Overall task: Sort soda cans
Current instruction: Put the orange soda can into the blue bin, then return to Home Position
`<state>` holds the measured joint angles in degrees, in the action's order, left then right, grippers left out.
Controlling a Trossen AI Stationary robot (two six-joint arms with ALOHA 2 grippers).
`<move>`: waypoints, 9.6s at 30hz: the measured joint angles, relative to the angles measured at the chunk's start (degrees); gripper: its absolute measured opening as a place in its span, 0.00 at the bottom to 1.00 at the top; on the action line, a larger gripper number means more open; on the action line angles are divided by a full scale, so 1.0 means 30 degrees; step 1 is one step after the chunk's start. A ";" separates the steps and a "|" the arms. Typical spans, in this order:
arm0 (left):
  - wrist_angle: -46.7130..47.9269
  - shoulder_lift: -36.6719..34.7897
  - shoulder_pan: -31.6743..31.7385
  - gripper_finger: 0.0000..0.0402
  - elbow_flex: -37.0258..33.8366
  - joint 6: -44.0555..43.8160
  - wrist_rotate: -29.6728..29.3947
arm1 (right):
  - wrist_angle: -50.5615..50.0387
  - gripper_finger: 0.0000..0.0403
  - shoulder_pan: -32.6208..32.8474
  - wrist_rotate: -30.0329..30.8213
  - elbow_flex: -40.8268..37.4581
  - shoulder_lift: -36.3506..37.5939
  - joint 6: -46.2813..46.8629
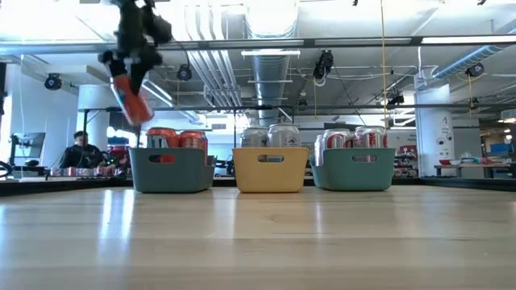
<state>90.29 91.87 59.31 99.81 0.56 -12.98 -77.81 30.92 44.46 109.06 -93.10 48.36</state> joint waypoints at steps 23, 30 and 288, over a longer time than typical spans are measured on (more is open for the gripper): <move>-0.0434 -0.4549 -1.5867 0.73 -0.0022 -0.5343 0.2596 | -0.0531 0.94 -0.0476 0.0058 -0.1883 -0.0247 0.2519; -0.0506 -0.2422 -1.8054 0.73 -0.0022 -0.3543 0.2495 | -0.0511 0.94 -0.0648 -0.0814 -0.3003 -0.0196 0.4350; -3.0569 -2.2442 -1.1145 0.57 -2.5914 -0.6694 0.9136 | 2.5165 0.04 -0.9275 -0.8588 -2.8202 2.4101 -1.5217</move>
<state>-1.42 24.55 25.88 22.07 -19.53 14.43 -2.32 3.09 18.70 24.45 -20.80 2.71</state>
